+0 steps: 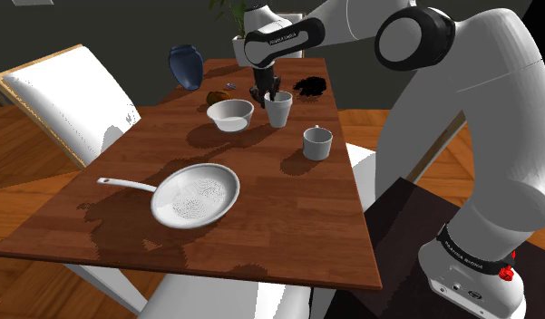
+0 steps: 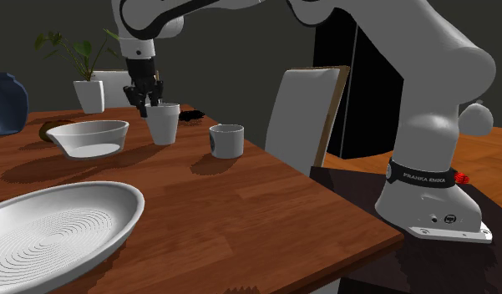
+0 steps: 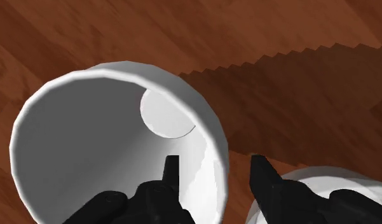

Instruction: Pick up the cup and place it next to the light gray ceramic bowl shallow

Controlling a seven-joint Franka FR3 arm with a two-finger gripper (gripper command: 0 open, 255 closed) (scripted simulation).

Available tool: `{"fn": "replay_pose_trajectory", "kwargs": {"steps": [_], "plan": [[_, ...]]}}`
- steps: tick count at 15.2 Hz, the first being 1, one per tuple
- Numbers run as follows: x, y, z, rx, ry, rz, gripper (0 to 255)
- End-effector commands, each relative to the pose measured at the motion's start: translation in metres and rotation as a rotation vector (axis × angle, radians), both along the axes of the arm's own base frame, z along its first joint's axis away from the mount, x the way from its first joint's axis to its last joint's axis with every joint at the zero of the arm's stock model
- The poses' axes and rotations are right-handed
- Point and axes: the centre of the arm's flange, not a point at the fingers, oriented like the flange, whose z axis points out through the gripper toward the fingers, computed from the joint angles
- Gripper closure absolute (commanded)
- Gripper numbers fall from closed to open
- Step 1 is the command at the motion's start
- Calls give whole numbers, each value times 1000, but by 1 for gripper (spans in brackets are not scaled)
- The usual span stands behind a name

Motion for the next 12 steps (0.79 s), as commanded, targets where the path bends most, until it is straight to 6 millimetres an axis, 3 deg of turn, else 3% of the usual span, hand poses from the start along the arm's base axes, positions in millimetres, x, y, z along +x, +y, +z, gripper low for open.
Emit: {"fn": "replay_pose_trajectory", "kwargs": {"steps": [1,5,9,12], "plan": [[0,0,0,0,0,0,0],[0,0,0,0,0,0,0],[-4,7,50,0,0,0,0],[-4,7,50,0,0,0,0]]}}
